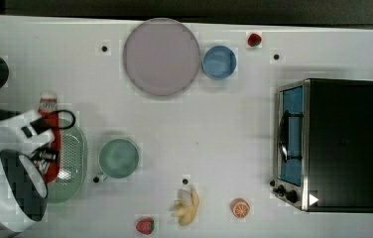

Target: Pick ketchup from strainer and place it on the table

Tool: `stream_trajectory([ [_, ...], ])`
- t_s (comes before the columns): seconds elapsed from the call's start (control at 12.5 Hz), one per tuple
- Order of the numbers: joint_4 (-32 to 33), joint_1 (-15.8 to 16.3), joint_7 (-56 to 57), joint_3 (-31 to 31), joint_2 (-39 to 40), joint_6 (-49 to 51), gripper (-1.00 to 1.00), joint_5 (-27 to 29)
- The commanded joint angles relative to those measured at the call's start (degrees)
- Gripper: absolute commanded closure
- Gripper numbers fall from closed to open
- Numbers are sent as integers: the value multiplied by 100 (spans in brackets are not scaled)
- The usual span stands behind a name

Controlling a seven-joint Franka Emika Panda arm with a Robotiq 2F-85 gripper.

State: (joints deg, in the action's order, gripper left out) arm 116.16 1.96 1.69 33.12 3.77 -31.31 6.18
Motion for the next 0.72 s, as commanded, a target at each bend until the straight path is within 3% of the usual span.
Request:
stream_trajectory([
  [0.08, -78, -493, 699, -738, 40, 309, -18, 9],
  [0.48, -14, -638, 2141, -2011, -16, 341, -18, -777],
  [0.72, 258, -644, 2197, -2537, -18, 360, -18, -817],
])
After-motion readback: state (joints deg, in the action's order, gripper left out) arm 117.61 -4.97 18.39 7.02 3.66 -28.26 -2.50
